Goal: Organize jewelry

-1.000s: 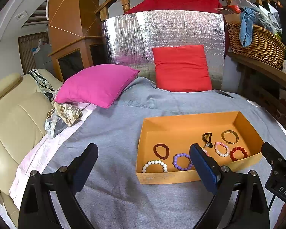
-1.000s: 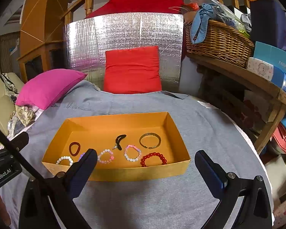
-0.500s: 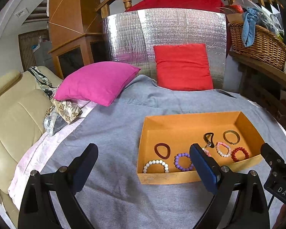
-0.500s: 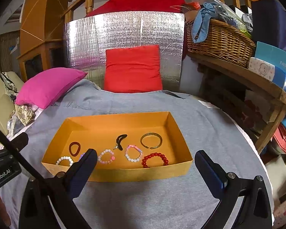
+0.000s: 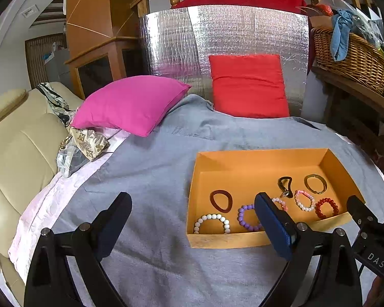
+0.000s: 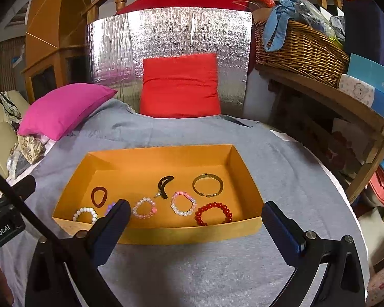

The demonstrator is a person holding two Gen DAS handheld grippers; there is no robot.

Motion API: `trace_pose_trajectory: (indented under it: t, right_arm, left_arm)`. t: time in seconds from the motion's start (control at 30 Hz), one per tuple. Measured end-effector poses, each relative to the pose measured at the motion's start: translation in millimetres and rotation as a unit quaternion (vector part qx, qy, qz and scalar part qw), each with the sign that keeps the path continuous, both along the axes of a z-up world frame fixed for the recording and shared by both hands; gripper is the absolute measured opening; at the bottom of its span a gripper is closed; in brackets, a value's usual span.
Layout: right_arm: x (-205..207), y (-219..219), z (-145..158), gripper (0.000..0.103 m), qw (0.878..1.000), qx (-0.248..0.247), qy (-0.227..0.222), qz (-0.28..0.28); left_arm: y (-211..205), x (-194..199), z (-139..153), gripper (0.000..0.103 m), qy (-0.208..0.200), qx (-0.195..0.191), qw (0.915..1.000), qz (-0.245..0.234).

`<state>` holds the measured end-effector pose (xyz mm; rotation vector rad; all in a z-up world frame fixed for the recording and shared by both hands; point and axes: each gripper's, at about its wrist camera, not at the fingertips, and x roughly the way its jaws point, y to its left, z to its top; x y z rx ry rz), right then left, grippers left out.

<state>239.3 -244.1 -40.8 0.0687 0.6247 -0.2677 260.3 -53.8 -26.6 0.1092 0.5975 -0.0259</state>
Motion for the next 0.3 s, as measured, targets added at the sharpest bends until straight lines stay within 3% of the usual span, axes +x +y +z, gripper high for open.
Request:
trace_pose_trajectory:
  t: [0.3]
  right_arm:
    - [2,-1,-8,0.103,1.000,0.006,0.006,0.007]
  left_arm:
    - [-4,-9,-14,0.096,0.002,0.002,0.9996,-0.029]
